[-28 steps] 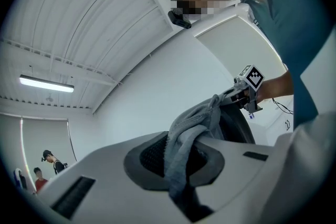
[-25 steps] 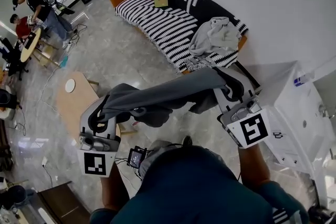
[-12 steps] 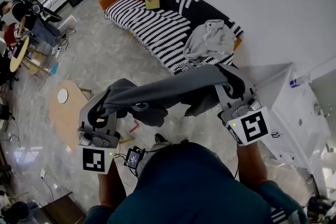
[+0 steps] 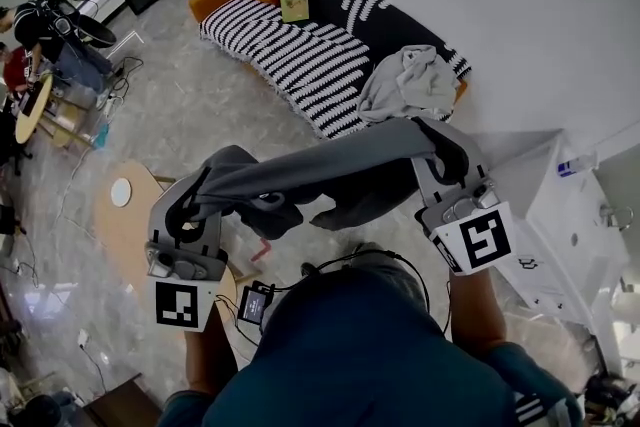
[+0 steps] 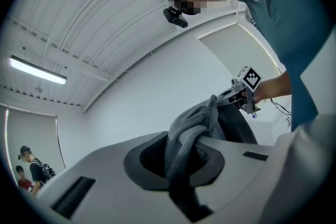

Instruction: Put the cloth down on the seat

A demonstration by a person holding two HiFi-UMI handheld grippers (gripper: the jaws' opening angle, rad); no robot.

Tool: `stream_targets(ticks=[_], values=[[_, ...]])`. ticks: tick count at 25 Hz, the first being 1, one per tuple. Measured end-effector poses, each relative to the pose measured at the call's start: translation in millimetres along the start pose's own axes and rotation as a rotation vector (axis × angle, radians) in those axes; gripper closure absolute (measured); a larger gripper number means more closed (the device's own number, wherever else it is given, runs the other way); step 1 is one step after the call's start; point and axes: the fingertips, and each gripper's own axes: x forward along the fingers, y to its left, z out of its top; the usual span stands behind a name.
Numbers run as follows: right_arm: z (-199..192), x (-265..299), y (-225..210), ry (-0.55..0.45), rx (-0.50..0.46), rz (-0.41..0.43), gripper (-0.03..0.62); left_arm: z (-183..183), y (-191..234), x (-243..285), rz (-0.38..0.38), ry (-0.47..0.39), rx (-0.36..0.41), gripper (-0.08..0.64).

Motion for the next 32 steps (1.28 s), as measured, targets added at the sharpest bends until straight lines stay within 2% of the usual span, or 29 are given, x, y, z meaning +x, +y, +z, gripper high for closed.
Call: stream_targets(ticks=[7,16,23,32], values=[[-20.3,39.5,-37.5,-0.033,0.021,0.070,0.546,-7.6,8.2,42.9,0.064,0.041,-0.001,0.529],[-40.0,78.1,-97.7,-0.087,0.043,0.160,0.546,-3.6,5.3,101.5,0.156,0.097,0.044,0.529],[-56.6,97.7,-115.9,-0.072,0.064,0.167,0.546,-15.7,6.6,125.3,0.143,0.137,0.046,0.529],[-52.8,137.6,-111.0,-0.044,0.043,0.123,0.546,-34.5,51.3,144.7,0.102,0.086,0.027,0.529]])
